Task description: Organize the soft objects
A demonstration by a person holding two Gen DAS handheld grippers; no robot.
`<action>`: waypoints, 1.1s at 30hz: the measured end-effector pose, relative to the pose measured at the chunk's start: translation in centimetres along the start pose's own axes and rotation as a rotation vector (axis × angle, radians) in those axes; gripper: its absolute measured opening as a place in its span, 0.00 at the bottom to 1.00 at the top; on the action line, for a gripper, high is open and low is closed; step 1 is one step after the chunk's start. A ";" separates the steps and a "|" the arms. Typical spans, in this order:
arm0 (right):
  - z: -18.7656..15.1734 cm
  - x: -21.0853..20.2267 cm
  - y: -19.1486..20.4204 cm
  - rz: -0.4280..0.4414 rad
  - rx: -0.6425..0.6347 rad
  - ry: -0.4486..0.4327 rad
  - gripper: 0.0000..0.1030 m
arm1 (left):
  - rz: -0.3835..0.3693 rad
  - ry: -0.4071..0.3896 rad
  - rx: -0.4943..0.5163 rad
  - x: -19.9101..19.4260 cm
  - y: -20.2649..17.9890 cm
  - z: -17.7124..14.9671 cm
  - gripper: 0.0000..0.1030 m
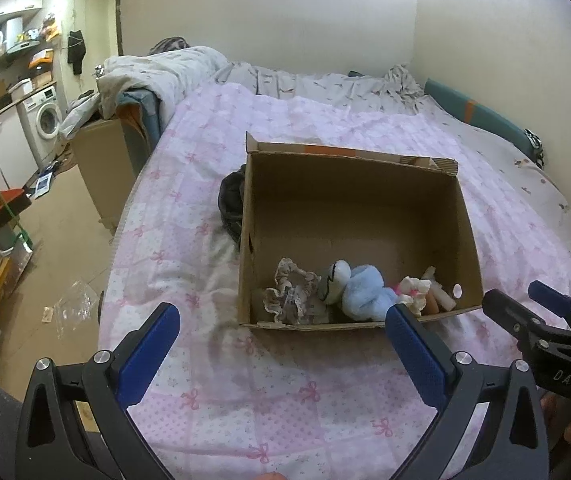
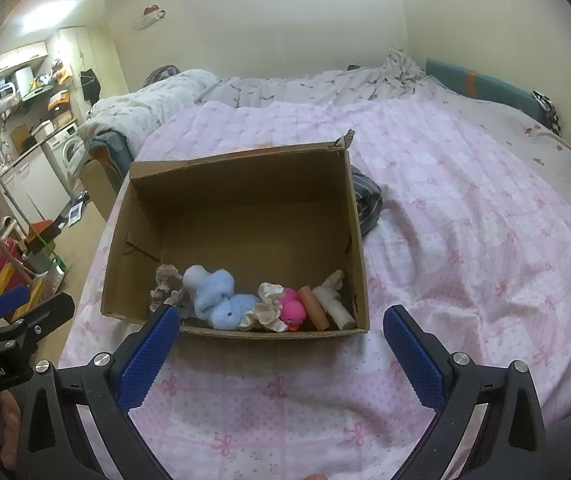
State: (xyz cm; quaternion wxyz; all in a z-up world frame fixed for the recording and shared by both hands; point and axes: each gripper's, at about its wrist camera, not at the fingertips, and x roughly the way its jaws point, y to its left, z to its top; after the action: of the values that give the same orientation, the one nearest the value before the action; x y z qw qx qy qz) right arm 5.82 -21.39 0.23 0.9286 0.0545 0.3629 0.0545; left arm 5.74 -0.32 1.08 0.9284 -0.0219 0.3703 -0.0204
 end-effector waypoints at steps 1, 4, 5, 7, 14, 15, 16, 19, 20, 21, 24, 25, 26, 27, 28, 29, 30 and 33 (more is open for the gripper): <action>0.0 0.0 0.0 -0.001 -0.002 0.001 1.00 | 0.000 0.003 0.002 0.1 -0.1 0.0 1.00; 0.0 0.0 0.1 -0.002 -0.006 0.002 1.00 | -0.001 0.010 0.001 0.3 -0.1 0.0 1.00; 0.0 0.0 0.1 -0.002 -0.007 0.000 1.00 | -0.002 0.012 0.000 0.3 -0.1 -0.1 1.00; 0.0 0.0 0.1 -0.001 -0.007 0.000 1.00 | -0.003 0.014 0.001 0.3 -0.1 -0.1 1.00; 0.0 0.1 0.2 -0.003 -0.009 0.004 1.00 | -0.003 0.014 -0.007 0.3 0.0 -0.1 1.00; 0.0 0.1 0.2 -0.002 -0.009 0.003 1.00 | -0.003 0.014 -0.009 0.3 0.0 -0.1 1.00; 0.0 0.1 0.2 -0.003 -0.009 0.004 1.00 | -0.002 0.014 -0.010 0.3 0.1 -0.1 1.00; 0.0 0.1 0.2 -0.003 -0.009 0.004 1.00 | -0.004 0.015 -0.010 0.3 0.0 -0.1 1.00; 0.0 0.1 0.2 -0.003 -0.010 0.004 1.00 | -0.005 0.015 -0.010 0.3 0.0 -0.1 1.00; 0.0 0.1 0.2 -0.003 -0.010 0.004 1.00 | -0.005 0.014 -0.011 0.3 0.1 -0.1 1.00; 0.0 0.1 0.3 -0.005 -0.010 0.004 1.00 | -0.008 0.011 -0.012 0.3 0.1 -0.2 1.00; 0.0 0.1 0.2 -0.004 -0.011 0.004 1.00 | -0.009 0.013 -0.012 0.3 0.1 -0.2 1.00; 0.0 0.1 0.3 -0.003 -0.009 0.004 1.00 | -0.010 0.015 -0.014 0.3 0.1 -0.2 1.00; 0.0 0.1 0.2 -0.004 -0.009 0.006 1.00 | -0.011 0.017 -0.016 0.3 0.1 -0.2 1.00; 0.1 0.1 0.3 -0.004 -0.009 0.005 1.00 | -0.012 0.017 -0.017 0.3 0.1 -0.2 1.00; 0.1 0.0 0.2 -0.005 -0.008 0.005 1.00 | -0.011 0.016 -0.016 0.3 0.1 -0.2 1.00; 0.1 0.1 0.2 -0.004 -0.008 0.003 1.00 | -0.010 0.015 -0.017 0.3 0.1 -0.2 1.00; 0.1 0.1 0.1 -0.004 -0.008 0.000 1.00 | -0.010 0.015 -0.018 0.3 0.2 -0.2 1.00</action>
State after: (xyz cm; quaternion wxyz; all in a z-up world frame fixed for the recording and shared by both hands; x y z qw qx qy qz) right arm 5.93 -21.31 0.24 0.9289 0.0503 0.3629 0.0540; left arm 5.84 -0.18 0.70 0.9252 -0.0319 0.3774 -0.0219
